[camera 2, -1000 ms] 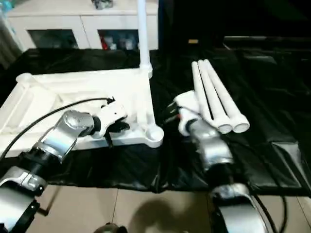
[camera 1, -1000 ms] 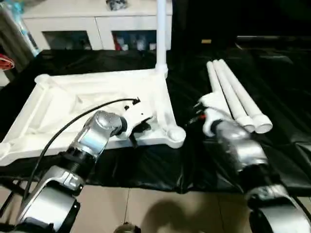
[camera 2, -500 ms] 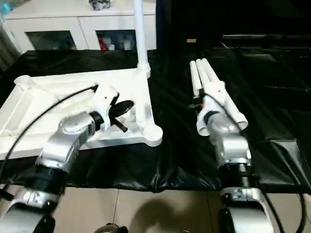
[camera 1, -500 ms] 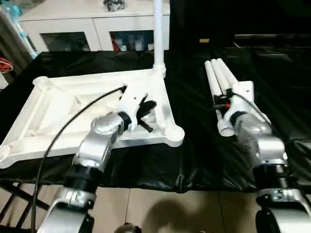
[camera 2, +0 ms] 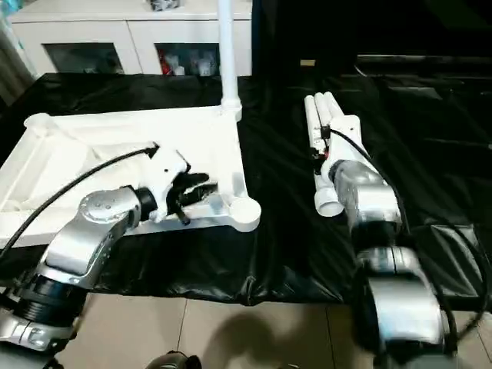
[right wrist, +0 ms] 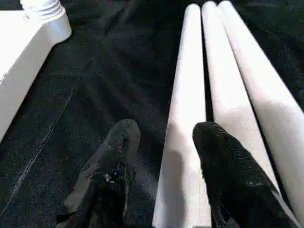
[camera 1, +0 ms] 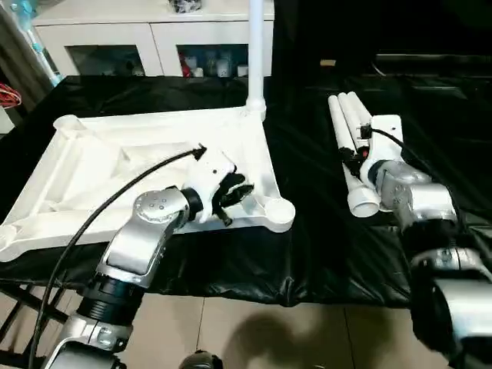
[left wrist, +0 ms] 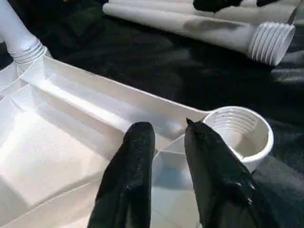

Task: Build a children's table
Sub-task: Pick table leg

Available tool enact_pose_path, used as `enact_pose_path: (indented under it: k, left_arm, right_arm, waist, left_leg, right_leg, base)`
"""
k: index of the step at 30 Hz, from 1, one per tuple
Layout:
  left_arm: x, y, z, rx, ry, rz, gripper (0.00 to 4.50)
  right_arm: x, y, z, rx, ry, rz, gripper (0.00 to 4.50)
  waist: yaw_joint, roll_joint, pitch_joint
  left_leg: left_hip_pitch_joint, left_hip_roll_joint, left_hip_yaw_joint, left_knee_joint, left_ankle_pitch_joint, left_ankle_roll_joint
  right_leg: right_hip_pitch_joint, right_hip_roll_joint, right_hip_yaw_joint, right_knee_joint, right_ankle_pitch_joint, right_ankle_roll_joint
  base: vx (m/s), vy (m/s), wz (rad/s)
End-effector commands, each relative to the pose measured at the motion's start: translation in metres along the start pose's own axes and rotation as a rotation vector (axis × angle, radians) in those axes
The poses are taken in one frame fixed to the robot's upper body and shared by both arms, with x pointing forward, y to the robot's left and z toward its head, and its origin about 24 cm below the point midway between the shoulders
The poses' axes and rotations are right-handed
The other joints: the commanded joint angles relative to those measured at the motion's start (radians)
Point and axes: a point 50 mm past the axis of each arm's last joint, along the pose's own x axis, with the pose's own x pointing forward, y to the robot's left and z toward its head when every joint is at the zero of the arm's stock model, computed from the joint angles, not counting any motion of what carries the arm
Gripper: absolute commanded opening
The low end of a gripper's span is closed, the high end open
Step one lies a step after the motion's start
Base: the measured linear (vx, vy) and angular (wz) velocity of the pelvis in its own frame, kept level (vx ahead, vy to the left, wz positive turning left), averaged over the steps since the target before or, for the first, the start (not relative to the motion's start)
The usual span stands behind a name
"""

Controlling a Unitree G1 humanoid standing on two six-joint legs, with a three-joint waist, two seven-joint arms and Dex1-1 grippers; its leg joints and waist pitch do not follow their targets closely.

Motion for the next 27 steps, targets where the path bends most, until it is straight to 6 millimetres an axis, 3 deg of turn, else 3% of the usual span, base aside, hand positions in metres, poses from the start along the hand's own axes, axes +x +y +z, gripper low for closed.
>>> enact_pose_path:
  k: [1, 7, 13, 23, 25, 27]
  left_arm:
    - [-0.003, -0.001, -0.001, 0.025, 0.03, -0.009, 1.76]
    - [-0.005, -0.004, -0.003, 0.028, 0.049, -0.024, 2.41]
    - [-0.005, -0.003, -0.007, 0.056, 0.08, -0.005, 2.82]
    - [-0.007, -0.002, -0.009, 0.069, 0.095, 0.009, 2.92]
    - [-0.008, -0.004, -0.008, 0.069, 0.111, -0.045, 2.92]
    - [-0.009, -0.005, -0.006, 0.062, 0.11, -0.07, 2.92]
  right_arm:
    - [0.003, -0.002, 0.0, 0.011, 0.03, -0.014, 2.48]
    - [0.006, -0.006, -0.001, 0.006, 0.066, -0.056, 2.98]
    - [0.008, -0.007, -0.003, -0.014, 0.127, -0.064, 3.34]
    - [0.008, -0.006, -0.005, 0.001, 0.164, -0.058, 3.34]
    - [0.008, -0.001, -0.015, 0.125, 0.249, 0.014, 3.34]
    - [0.008, 0.0, -0.019, 0.131, 0.276, 0.03, 3.34]
  waist:
    - [0.002, -0.021, -0.082]
    - [0.002, -0.023, -0.082]
    - [0.001, -0.029, -0.081]
    - [0.002, -0.032, -0.081]
    - [0.001, -0.028, -0.082]
    - [0.003, -0.03, -0.08]
  left_leg:
    - [0.02, 0.032, -0.021, -0.046, -0.136, 0.032]
    - [0.019, 0.032, -0.019, -0.044, -0.131, 0.033]
    - [0.02, 0.032, -0.019, -0.045, -0.142, 0.031]
    - [0.019, 0.033, -0.019, -0.045, -0.146, 0.027]
    - [0.02, 0.032, -0.02, -0.044, -0.156, 0.026]
    - [0.019, 0.034, -0.019, -0.044, -0.165, 0.026]
  right_leg:
    - [0.05, -0.081, 0.046, -0.073, -0.155, -0.185]
    - [0.049, -0.079, 0.046, -0.07, -0.145, -0.197]
    - [0.048, -0.078, 0.045, -0.07, -0.168, -0.187]
    - [0.049, -0.078, 0.045, -0.068, -0.143, -0.196]
    - [0.049, -0.077, 0.044, -0.067, -0.152, -0.2]
    - [0.048, -0.077, 0.044, -0.068, -0.163, -0.2]
  base:
    - [0.0, 0.0, 0.0]
    - [0.0, 0.0, 0.0]
    - [0.0, 0.0, 0.0]
    - [0.0, 0.0, 0.0]
    - [0.0, 0.0, 0.0]
    - [0.0, 0.0, 0.0]
